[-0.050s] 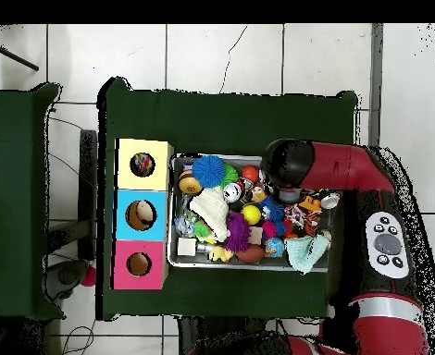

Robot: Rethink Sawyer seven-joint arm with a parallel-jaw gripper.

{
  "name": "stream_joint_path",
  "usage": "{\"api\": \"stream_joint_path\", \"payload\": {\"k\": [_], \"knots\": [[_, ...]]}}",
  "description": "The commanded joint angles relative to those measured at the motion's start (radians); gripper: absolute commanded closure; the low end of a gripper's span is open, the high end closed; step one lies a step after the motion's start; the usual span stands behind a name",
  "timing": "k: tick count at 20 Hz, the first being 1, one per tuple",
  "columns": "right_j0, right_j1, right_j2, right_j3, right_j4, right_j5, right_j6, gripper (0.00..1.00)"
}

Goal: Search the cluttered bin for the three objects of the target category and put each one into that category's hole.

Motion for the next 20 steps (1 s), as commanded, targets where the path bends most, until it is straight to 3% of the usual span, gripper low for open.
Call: {"api": "stream_joint_path", "payload": {"k": [1,4,10,20], "knots": [[-0.012,0.034,0.097,0.121,0.072,0.102,-0.033,0.00],[0.001,0.046,0.077,0.098,-0.013,0.019,-0.107,0.00],[0.001,0.073,0.079,0.044,-0.098,-0.046,-0.182,0.00],[-0.014,0.088,0.098,0.051,-0.167,-0.114,-0.190,0.00]]}}
